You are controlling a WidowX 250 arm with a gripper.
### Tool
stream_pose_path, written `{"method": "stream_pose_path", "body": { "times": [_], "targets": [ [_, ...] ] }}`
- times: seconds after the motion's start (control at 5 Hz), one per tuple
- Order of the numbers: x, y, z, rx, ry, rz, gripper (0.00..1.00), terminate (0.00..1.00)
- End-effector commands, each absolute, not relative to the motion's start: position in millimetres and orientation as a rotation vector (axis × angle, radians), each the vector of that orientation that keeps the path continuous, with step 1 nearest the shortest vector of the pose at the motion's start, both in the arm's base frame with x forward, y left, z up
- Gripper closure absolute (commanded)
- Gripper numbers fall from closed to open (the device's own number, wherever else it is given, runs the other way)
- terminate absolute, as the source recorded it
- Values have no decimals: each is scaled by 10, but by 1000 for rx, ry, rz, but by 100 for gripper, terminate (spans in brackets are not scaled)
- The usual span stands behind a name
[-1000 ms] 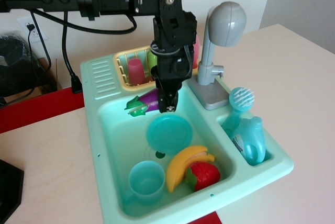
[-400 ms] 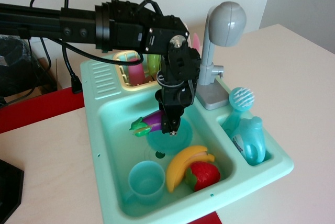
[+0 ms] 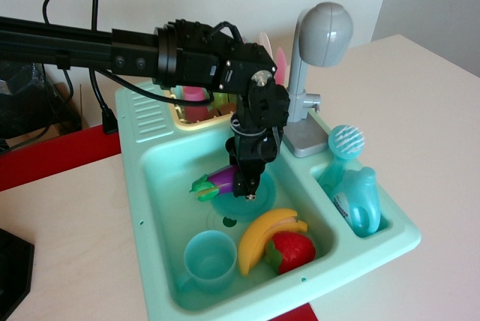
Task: Put eggplant on plate
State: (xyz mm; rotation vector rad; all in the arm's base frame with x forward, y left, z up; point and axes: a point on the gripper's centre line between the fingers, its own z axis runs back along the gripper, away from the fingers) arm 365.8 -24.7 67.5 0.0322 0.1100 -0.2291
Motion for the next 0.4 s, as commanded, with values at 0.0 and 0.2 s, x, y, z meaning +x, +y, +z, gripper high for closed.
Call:
{"method": "stream_pose_path", "body": {
  "times": [0.0, 0.2],
  "targets": [
    [3771, -260, 808, 24, 46, -198, 0, 0],
    [3731, -271, 855, 15, 31, -185, 0, 100]
  ]
}}
